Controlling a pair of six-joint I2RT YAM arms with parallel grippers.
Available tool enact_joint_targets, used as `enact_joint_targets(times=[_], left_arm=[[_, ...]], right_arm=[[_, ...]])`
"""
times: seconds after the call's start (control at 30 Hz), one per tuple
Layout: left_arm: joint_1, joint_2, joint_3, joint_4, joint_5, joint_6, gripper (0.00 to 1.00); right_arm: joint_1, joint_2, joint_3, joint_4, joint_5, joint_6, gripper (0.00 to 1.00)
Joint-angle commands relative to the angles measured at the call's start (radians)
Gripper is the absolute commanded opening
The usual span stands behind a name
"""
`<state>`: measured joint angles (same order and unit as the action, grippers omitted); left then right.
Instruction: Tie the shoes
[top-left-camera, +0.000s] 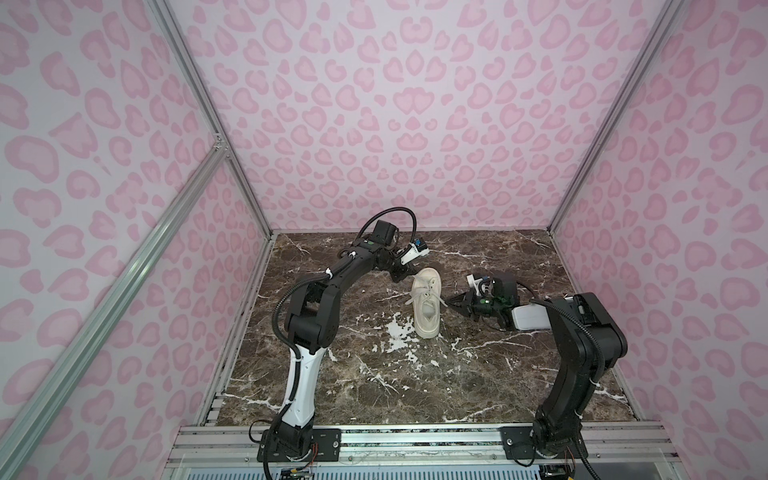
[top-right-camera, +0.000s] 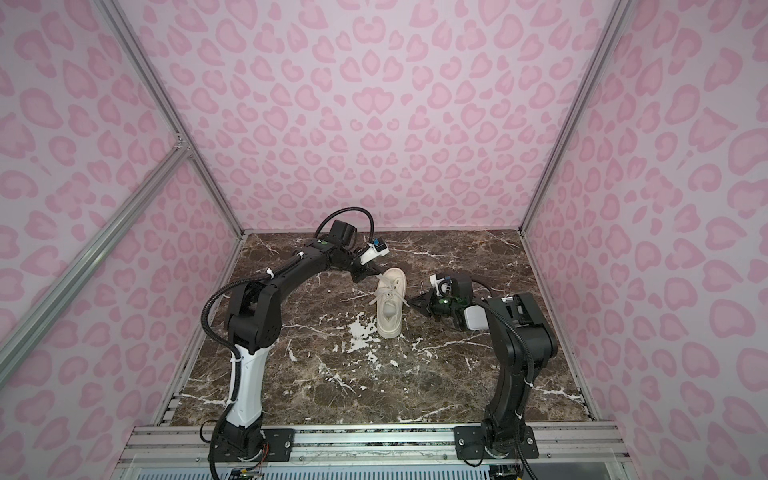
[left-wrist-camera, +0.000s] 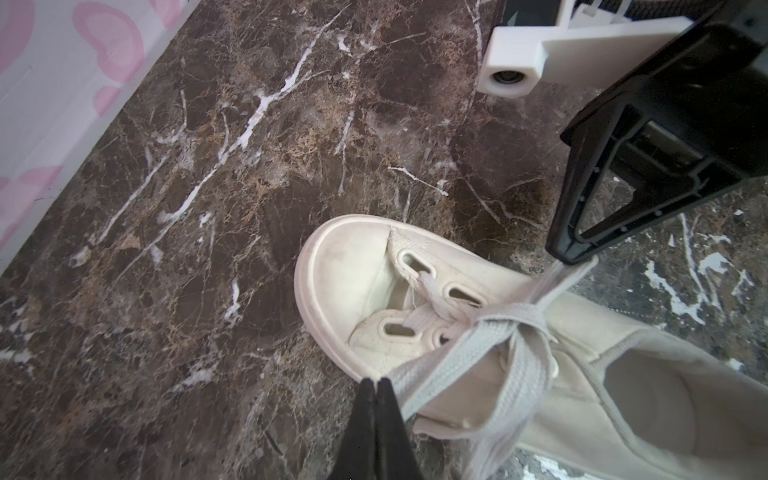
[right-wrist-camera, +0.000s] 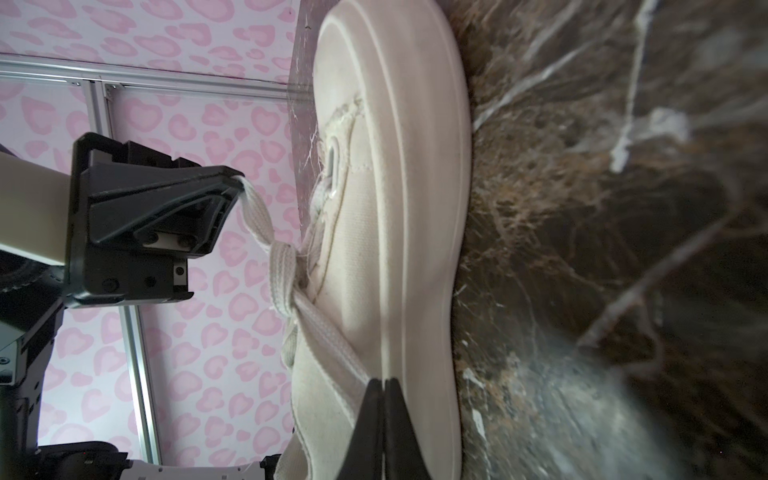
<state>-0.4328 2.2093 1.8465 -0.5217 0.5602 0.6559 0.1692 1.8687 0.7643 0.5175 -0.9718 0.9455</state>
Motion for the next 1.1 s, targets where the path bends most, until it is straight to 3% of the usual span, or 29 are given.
enact_joint_targets(times=[0.0,0.27,0.7,1.07], left_arm=[[0.000,0.011,0.005,0.036,-0.049,-0.014,0.04],[-0.001,-0.004,-0.035,0.118,-0.240,-0.042,0.03],[-0.001,-0.039,-0.100,0.211,-0.347,-0.058,0.04],[-0.007,-0.099,-0.134,0.216,-0.360,-0.038,0.04]], right_arm=[[-0.002,-0.002,0.012,-0.087,0.019,-0.054,0.00],[-0.018,-0.013,0.009,-0.205,0.075,-0.114,0.00],[-0.043,-0.026,0.009,-0.283,0.111,-0.149,0.00],[-0.063,-0.089,0.010,-0.320,0.118,-0.160,0.00]])
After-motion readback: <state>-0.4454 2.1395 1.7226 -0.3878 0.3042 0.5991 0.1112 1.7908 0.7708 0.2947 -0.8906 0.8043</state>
